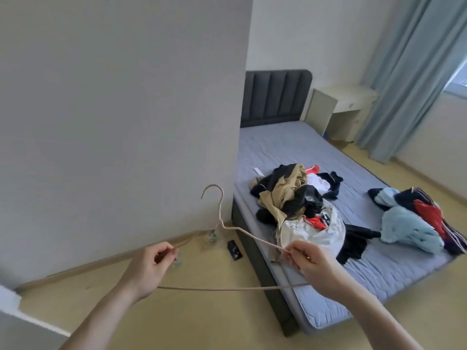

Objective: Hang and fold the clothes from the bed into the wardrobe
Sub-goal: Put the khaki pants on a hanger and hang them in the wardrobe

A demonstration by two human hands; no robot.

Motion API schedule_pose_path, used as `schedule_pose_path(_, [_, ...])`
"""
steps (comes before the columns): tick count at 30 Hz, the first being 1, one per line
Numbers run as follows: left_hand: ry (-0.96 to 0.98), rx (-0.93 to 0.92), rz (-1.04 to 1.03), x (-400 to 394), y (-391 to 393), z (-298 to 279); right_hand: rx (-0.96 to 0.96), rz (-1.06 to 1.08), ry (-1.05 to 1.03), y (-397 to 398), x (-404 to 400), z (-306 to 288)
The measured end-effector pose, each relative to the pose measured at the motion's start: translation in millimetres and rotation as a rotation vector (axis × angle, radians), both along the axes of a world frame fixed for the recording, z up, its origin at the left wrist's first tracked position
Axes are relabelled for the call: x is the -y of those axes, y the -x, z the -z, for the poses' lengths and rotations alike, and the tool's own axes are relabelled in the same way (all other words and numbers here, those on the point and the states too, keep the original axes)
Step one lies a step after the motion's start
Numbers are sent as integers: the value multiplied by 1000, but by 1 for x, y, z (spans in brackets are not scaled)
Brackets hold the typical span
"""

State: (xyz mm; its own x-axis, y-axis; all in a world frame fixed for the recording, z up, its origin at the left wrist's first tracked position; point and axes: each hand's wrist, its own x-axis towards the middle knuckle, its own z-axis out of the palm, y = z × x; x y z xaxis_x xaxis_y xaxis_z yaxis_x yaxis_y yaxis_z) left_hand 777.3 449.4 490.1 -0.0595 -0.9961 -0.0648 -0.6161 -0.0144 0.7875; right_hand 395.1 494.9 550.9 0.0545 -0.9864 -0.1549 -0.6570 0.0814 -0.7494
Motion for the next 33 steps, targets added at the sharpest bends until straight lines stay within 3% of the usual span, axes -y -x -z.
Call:
schedule_pose_path(11, [-73,28,482,141,241,29,-7,333,-56,152,28,34])
schedule_pose_path(16, [-148,-2,396,244,321,89,-1,497,-95,224,85,64])
schedule_pose_path(24, [-574,130,298,412,417,193,-28,686,-165,315,223,112])
schedule_pose_path(28, [-679,209,284,473,467,248,-28,775,-198,355,288,142])
schedule_pose_path(33, [-772,181,239,524,517,319,-36,820,-227,391,357,193])
